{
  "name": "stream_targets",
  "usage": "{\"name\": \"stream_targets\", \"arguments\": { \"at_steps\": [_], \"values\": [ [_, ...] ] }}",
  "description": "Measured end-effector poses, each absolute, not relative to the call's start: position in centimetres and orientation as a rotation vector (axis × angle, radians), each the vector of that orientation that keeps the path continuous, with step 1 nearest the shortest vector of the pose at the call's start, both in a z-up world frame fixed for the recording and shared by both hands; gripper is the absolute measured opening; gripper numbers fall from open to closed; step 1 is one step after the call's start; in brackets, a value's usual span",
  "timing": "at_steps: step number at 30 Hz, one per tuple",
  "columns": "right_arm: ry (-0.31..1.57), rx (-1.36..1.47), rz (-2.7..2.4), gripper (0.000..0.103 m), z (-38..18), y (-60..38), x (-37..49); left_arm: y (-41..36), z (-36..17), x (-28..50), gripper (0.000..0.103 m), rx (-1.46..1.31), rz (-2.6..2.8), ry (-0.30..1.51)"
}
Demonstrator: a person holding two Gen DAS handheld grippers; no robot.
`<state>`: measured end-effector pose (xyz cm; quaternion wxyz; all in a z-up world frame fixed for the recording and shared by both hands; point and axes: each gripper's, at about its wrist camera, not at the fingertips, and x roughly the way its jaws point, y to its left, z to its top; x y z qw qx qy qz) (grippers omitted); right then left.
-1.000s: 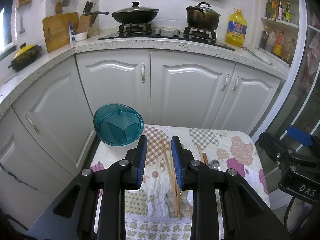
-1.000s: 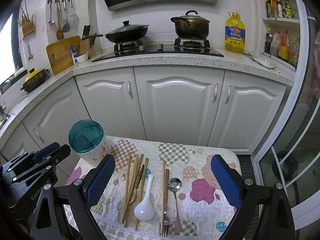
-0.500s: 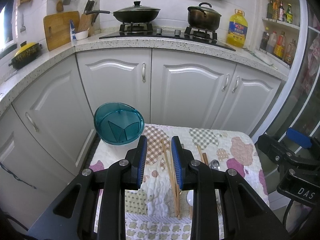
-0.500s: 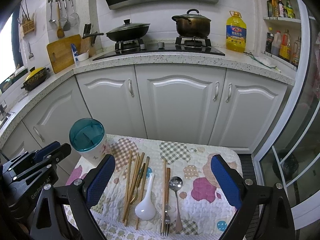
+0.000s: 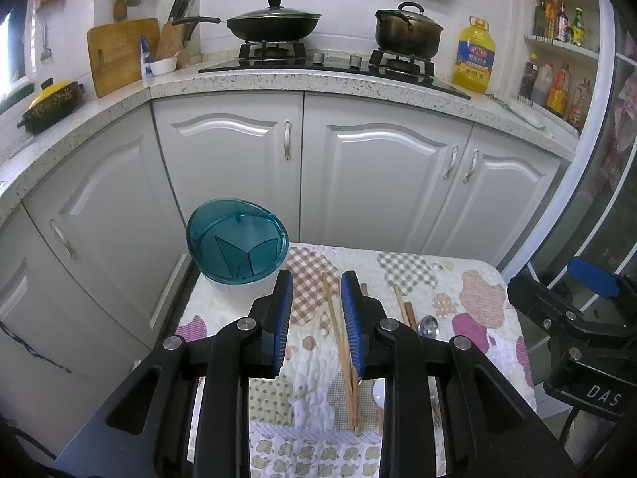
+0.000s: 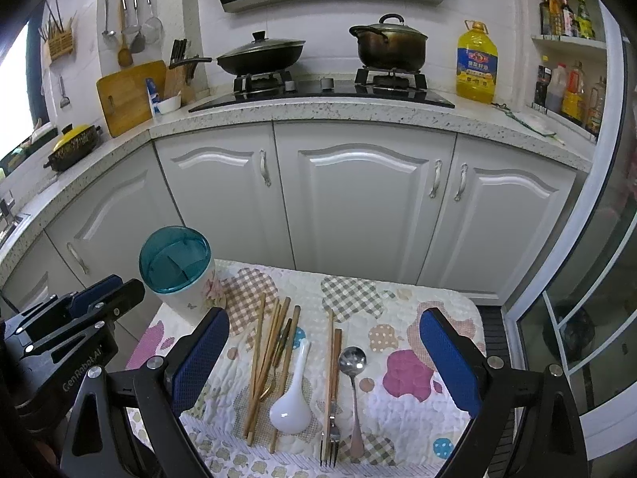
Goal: Organize utensils
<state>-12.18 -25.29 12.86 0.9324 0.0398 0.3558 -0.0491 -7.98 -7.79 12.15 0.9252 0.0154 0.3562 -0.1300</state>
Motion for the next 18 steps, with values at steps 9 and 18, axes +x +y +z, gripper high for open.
{"name": "stream_targets", "arguments": {
  "at_steps": [9,18],
  "values": [
    [0.730,0.085,-0.099,0.096,12.85,-25.36,-12.17,-7.86,11.89,-7.93,0.024,0.029,-0.267,0.737],
    [0.736,0.081,-0.098,0.096,12.84,-25.47,-12.01,-7.75,11.81,-7.71,0.024,0.030,-0.269,0.740]
  ]
}}
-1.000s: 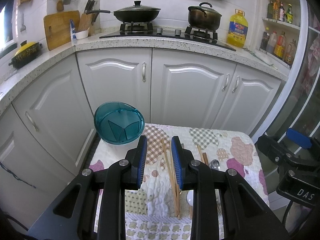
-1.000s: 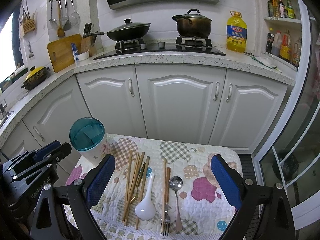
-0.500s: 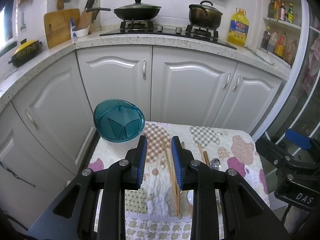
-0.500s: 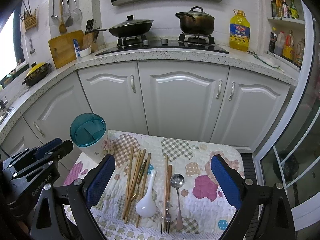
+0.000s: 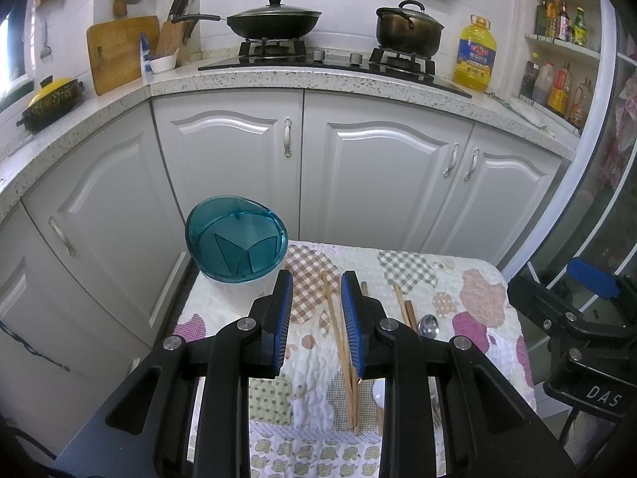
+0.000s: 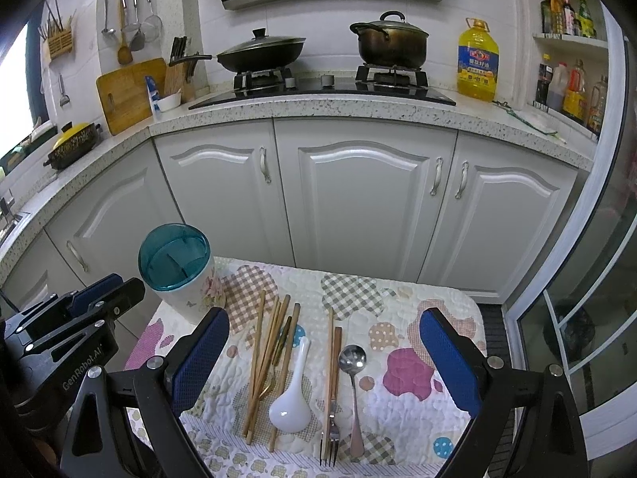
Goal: Organize utensils
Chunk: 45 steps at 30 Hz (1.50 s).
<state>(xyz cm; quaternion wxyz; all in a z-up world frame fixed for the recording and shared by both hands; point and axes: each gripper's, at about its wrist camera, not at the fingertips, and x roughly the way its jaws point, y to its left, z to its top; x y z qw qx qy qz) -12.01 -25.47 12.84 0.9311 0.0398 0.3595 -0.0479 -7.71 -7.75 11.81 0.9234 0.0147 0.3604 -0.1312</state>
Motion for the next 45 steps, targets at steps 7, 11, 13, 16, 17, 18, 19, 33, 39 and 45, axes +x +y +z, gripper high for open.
{"name": "stream_targets", "arguments": {
  "at_steps": [7,11,13,16,17,18,19,33,39,45],
  "values": [
    [0.742,0.081,-0.097,0.096,12.7,-25.5,-11.9,-7.7,11.8,-7.7,0.024,0.030,-0.269,0.742],
    [0.745,0.082,-0.093,0.096,12.6,-25.5,-11.9,-7.7,11.7,-7.6,0.024,0.028,-0.271,0.745],
    [0.745,0.081,-0.093,0.096,12.6,-25.5,-12.0,-7.7,11.7,-7.7,0.024,0.029,-0.269,0.743],
    [0.741,0.085,-0.091,0.096,12.6,-25.6,-12.0,-7.7,11.7,-7.6,0.024,0.030,-0.272,0.744],
    [0.739,0.088,-0.091,0.096,12.7,-25.6,-12.0,-7.7,11.6,-7.6,0.024,0.031,-0.272,0.745],
    [0.740,0.090,-0.092,0.096,12.7,-25.7,-12.0,-7.7,11.6,-7.6,0.024,0.032,-0.273,0.745],
    [0.741,0.090,-0.092,0.096,12.7,-25.7,-11.9,-7.7,11.5,-7.6,0.024,0.033,-0.273,0.746],
    [0.761,0.091,-0.090,0.096,12.1,-25.7,-11.8,-8.1,10.8,-7.5,0.024,0.034,-0.272,0.759],
    [0.772,0.094,-0.087,0.096,11.8,-25.7,-11.6,-8.1,10.8,-7.4,0.024,0.032,-0.273,0.765],
    [0.780,0.096,-0.082,0.096,11.5,-25.7,-11.4,-8.2,10.6,-7.2,0.024,0.031,-0.272,0.774]
  ]
}}
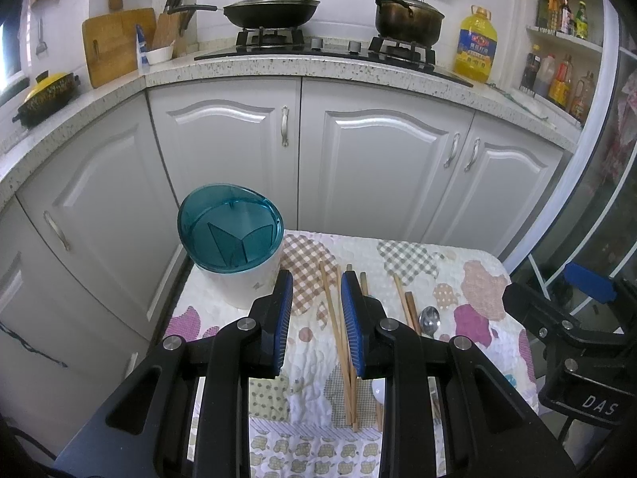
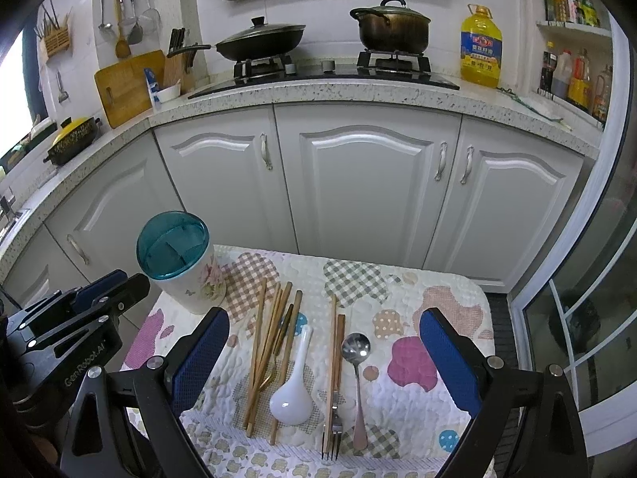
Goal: Organize utensils
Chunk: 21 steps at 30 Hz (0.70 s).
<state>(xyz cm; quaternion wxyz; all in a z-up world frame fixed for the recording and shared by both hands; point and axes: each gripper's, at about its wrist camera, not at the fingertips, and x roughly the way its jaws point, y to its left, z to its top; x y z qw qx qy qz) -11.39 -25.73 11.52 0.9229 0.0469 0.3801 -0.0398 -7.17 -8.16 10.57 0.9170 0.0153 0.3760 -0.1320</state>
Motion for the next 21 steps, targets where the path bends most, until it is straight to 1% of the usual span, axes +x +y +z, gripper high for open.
{"name": "stream_targets", "arguments": {
  "at_steps": [17,21],
  "values": [
    [0.813,0.101,-0.070,0.096,10.4,-25.8,-10.7,-8.3,9.6,-6.6,0.024,0.030,-0.272,0.801],
    [0.839,0.103,-0.047,0.096,9.2,-26.1,-10.2,-7.7,8.4,-5.7,0.024,0.006,-0.286,0.852]
  ]
}}
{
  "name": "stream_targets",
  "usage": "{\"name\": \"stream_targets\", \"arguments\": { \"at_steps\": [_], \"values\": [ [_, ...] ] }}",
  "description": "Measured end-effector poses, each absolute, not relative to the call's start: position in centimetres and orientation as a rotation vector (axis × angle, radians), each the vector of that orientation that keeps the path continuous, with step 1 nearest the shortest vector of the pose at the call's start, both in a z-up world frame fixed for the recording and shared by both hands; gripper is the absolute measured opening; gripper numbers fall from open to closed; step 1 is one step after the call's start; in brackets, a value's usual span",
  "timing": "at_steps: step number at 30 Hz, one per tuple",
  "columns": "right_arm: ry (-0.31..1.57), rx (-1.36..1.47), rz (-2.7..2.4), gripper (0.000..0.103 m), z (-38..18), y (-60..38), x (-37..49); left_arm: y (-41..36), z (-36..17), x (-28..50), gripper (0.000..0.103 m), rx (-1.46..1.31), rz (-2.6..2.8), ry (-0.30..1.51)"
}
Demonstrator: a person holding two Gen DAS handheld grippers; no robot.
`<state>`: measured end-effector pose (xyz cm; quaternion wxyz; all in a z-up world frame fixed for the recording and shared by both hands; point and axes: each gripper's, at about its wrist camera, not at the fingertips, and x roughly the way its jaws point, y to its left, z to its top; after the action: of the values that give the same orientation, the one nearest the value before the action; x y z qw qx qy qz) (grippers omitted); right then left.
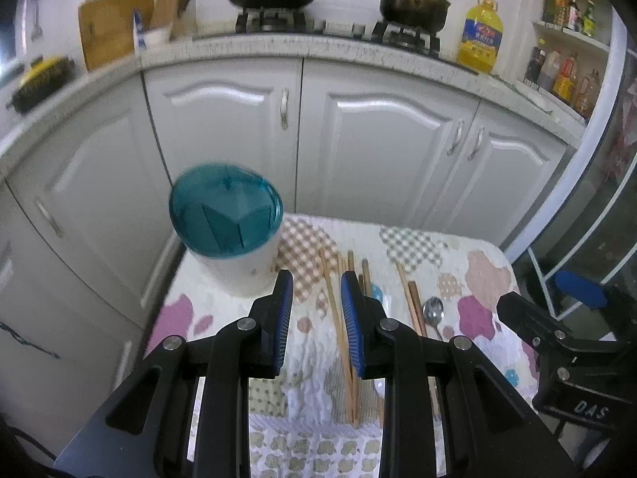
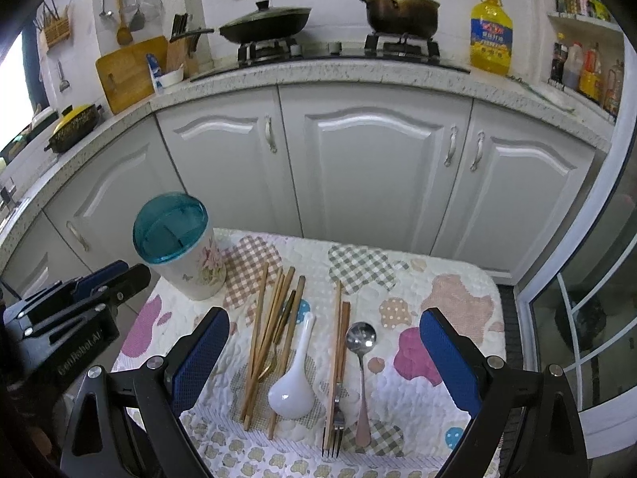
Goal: Organize utensils
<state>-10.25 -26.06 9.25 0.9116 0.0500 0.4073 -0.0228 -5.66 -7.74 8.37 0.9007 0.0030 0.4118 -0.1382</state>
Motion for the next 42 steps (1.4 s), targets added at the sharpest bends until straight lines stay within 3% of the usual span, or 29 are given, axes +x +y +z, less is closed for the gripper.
{"name": "stream_targets", "arguments": {
  "at_steps": [9,13,19,28,32,42],
  "values": [
    [0.969,0.167,-0.002,0.094,2.4,-28.4,-7.7,-7.1,1.3,-3.0,0.024,-0.071,-0.347,1.066],
    [1.031,0.208,0.050,0.078,-0.4,-29.4,-5.7,-8.6,-1.4,-1.5,0.024,-0.086,-0.381,1.130],
    [1.102,0.205,0.096,0.046,-3.5,-30.2,-1.4,-10.7,-5.2,2.1,0.024,-0.068,-0.338,1.178],
    [1.204,0.211,0.137,0.021,-7.6,-31.2,5.7,-12.7,-7.7,5.8,0.021,-0.049,-0.314,1.199],
    [1.226,0.200,0.161,0.008,-8.4,-31.1,6.9,-12.8,-8.2,5.7,0.005,-0.018,-0.313,1.206],
    [1.253,0.285,0.315,0.006,-8.0,-29.1,3.4,-8.4,-7.6,0.7,0.004,0.033,-0.368,1.256]
  ]
}}
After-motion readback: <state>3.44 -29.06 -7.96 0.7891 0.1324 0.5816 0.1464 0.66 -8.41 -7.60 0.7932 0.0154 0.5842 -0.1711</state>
